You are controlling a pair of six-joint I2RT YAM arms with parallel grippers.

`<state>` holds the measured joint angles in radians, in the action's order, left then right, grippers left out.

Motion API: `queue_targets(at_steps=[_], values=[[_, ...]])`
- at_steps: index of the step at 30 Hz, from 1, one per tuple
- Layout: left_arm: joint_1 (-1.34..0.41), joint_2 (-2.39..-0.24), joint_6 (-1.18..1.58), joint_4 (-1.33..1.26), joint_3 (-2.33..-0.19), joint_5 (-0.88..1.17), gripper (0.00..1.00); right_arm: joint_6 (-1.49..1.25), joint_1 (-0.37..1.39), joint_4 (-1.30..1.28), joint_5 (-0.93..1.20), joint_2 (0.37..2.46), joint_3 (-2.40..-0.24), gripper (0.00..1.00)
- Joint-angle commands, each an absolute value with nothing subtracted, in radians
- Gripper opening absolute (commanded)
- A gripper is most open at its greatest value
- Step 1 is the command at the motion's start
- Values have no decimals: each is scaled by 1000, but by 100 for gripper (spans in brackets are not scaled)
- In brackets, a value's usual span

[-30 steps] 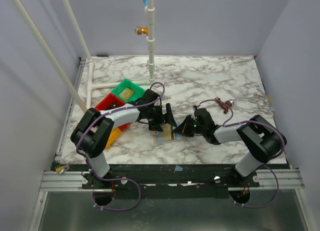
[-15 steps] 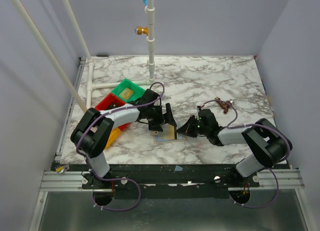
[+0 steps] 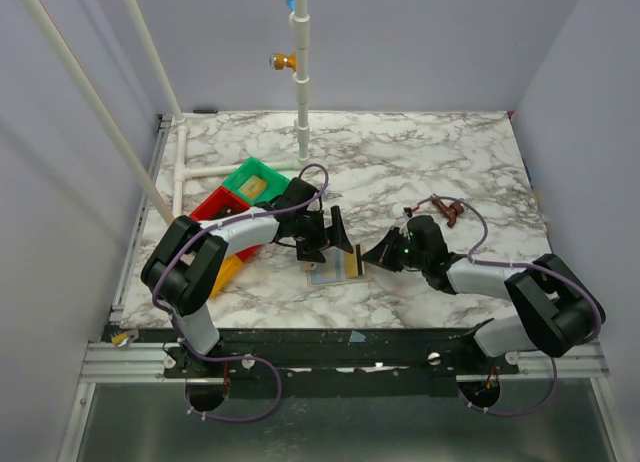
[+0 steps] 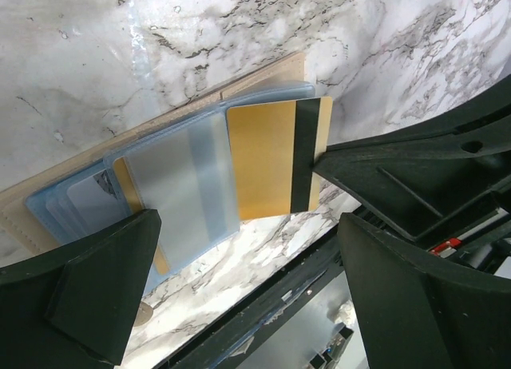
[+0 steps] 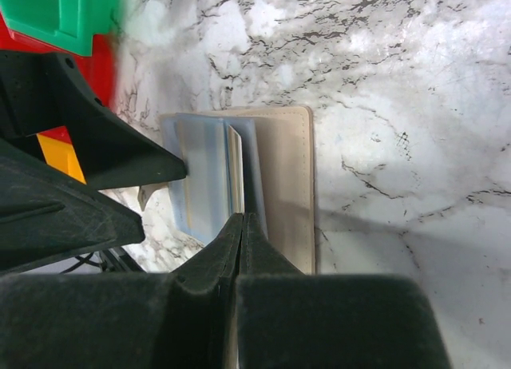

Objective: Take the credit cards out of the card holder
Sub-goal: Remove the credit card from the card holder, then place the credit card in the storage box.

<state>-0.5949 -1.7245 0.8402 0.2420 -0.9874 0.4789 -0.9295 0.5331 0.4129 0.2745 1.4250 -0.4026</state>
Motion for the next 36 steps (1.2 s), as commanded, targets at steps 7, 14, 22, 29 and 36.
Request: queue_targets(at_steps=[7, 14, 22, 29, 36], values=[[-575, -1705, 781, 328, -1020, 383, 98, -892, 517, 329, 253, 1352, -409, 1], [-570, -1652, 774, 355, -1062, 407, 99, -890, 513, 297, 262, 1318, -435, 1], [-558, -1607, 784, 318, -1057, 476, 99, -905, 506, 279, 302, 1289, -478, 1], [-522, -1554, 833, 210, -1008, 603, 98, -947, 489, 276, 373, 1260, -530, 1], [-482, -1499, 889, 123, -964, 713, 98, -1001, 475, 280, 448, 1240, -608, 1]])
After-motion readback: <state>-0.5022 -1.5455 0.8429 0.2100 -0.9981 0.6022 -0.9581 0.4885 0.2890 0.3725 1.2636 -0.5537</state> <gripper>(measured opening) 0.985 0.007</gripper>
